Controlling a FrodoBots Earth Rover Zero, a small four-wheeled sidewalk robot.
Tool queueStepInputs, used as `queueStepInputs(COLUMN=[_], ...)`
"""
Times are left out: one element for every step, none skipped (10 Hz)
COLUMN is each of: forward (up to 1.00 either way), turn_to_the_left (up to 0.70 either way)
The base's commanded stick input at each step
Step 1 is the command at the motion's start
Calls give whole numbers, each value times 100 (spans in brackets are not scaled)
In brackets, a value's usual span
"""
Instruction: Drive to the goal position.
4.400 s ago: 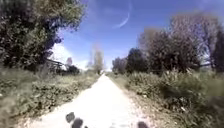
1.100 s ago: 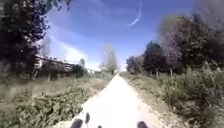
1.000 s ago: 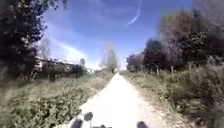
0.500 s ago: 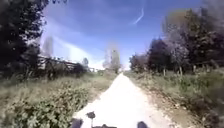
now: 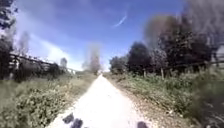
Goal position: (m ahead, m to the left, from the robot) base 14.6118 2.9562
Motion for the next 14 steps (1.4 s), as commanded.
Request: queueStepInputs(forward=[70, 70, 70, 70, 70, 70, 70, 70, 70, 70, 70, 70, 70, 70], turn_to_the_left=[0, 0, 0, -35, -35, -30, 0, 0, 0, 0, 0, 0, 0, 0])
